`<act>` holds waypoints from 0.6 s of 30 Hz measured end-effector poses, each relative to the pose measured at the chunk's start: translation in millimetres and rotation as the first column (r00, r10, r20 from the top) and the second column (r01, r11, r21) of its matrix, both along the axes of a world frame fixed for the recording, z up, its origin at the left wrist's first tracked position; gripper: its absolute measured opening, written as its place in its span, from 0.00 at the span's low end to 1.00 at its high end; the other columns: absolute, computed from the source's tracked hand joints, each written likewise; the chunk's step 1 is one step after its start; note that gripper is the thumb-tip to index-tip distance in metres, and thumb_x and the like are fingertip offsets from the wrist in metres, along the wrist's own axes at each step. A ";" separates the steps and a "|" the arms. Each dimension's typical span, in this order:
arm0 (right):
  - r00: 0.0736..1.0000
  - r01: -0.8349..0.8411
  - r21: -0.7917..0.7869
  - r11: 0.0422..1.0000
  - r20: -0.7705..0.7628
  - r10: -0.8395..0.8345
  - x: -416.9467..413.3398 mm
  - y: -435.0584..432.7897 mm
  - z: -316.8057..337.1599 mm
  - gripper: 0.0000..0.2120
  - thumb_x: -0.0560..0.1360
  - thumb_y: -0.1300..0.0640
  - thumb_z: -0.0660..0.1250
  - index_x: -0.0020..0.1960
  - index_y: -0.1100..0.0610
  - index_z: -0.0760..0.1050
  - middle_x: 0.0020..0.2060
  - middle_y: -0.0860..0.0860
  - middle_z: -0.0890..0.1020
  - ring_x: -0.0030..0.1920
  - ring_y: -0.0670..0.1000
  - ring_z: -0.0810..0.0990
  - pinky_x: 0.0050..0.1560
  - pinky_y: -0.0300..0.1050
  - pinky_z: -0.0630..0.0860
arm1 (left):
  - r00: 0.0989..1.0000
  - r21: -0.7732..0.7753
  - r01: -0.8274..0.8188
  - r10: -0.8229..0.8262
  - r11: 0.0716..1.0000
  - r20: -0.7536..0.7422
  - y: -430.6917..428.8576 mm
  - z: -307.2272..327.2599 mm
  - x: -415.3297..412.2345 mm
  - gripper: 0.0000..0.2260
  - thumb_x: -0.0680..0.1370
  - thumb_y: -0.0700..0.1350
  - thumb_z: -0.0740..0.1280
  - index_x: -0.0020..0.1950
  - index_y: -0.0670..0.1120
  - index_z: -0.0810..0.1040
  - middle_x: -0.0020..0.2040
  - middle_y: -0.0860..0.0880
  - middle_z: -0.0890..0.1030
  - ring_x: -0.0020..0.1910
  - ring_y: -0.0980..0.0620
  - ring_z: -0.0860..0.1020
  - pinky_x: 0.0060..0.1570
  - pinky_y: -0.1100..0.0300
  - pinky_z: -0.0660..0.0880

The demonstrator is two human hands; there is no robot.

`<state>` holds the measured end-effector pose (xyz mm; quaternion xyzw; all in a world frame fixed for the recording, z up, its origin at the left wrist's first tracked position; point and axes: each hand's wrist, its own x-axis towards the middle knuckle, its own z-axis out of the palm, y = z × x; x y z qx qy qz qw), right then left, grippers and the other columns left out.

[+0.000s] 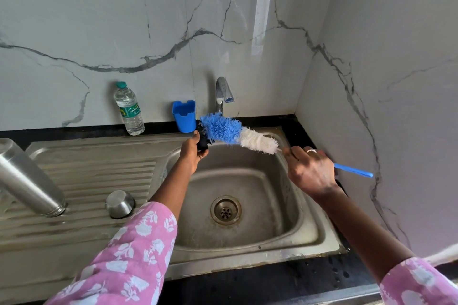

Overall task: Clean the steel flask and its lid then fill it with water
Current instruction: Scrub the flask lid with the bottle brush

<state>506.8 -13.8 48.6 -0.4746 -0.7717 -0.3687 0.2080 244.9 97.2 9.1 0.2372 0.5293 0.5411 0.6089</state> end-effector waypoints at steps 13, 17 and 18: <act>1.000 0.000 0.009 1.000 -0.006 0.000 -14.5 6.3 12.3 0.15 0.63 0.65 0.54 0.39 0.62 0.80 0.28 0.53 0.75 0.23 0.54 0.72 0.20 0.39 0.64 | 0.989 0.152 0.142 -0.147 0.978 0.022 -2.7 15.5 8.1 0.05 0.81 0.40 0.61 0.55 0.46 0.72 0.50 0.50 0.76 0.49 0.54 0.74 0.43 0.58 0.75; 1.000 0.017 0.018 1.000 -0.014 -0.017 -16.3 8.0 16.0 0.15 0.63 0.66 0.54 0.38 0.61 0.79 0.28 0.53 0.74 0.23 0.54 0.72 0.20 0.39 0.63 | 0.979 0.175 0.202 -0.206 0.964 0.000 -2.8 18.8 8.6 0.12 0.78 0.31 0.61 0.59 0.41 0.71 0.51 0.47 0.76 0.51 0.51 0.74 0.43 0.62 0.76; 1.000 0.011 0.029 1.000 -0.010 -0.011 -15.6 7.4 16.2 0.15 0.63 0.66 0.54 0.38 0.61 0.79 0.28 0.53 0.74 0.23 0.54 0.72 0.20 0.39 0.63 | 0.982 0.168 0.187 -0.189 0.968 -0.001 -2.2 18.6 8.0 0.11 0.78 0.31 0.61 0.58 0.41 0.71 0.50 0.47 0.76 0.50 0.52 0.75 0.41 0.63 0.77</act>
